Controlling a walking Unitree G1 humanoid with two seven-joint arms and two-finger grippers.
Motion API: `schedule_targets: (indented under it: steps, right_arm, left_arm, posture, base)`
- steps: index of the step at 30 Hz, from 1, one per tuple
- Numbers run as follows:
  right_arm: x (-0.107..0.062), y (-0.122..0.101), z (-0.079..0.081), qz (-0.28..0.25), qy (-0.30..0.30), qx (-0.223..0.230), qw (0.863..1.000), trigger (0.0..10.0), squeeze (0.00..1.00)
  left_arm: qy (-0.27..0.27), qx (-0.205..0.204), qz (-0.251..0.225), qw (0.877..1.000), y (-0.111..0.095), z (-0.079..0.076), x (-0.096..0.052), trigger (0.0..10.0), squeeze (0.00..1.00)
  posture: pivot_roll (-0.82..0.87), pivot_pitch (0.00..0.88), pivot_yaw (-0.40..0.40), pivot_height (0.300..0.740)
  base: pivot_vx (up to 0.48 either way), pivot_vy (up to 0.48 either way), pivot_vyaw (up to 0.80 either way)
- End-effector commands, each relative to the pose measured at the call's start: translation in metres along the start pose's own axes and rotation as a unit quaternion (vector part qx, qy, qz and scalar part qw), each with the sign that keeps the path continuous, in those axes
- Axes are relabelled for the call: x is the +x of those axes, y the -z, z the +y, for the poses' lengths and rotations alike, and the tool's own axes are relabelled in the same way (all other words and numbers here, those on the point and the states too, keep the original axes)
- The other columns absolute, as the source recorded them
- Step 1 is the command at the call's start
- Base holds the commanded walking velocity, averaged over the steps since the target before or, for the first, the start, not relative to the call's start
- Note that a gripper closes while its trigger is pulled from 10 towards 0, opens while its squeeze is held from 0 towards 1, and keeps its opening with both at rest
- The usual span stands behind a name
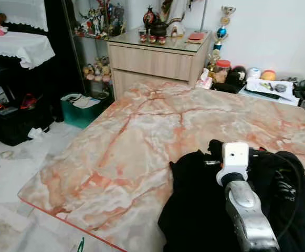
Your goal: Hang hanger
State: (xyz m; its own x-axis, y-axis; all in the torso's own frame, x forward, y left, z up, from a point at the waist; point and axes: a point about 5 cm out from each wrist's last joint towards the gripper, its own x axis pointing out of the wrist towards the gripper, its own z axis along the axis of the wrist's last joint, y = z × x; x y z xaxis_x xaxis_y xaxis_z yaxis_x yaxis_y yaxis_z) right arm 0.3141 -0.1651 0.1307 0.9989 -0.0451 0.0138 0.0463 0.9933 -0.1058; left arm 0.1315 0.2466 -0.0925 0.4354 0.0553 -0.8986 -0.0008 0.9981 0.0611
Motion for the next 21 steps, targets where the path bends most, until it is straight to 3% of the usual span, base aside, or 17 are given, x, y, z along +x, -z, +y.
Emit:
schedule_targets:
  steps: [1,11,21]
  right_arm:
    - [-0.006,-0.003,0.002,-0.001,0.004,0.007,1.0,10.0,1.0]
    - [-0.038,0.0,0.012,0.022,-0.023,0.012,0.999,10.0,1.0]
    - [-0.048,-0.003,0.023,0.022,-0.063,0.015,0.998,10.0,1.0]
  left_arm:
    - [0.004,0.002,0.003,1.0,0.0,-0.001,0.0,10.0,0.0]
    - [0.004,0.009,0.008,1.0,0.003,-0.002,0.0,10.0,0.0]
    - [0.005,0.011,0.01,1.0,0.005,-0.003,0.0,10.0,0.0]
  posture:
    - [0.14,0.0,0.008,0.74]
    - [0.14,0.0,-0.005,0.74]
    - [0.13,0.0,-0.012,0.74]
  base:
    - [0.0,0.0,0.0]
    - [0.0,0.0,0.0]
    - [0.0,0.0,0.0]
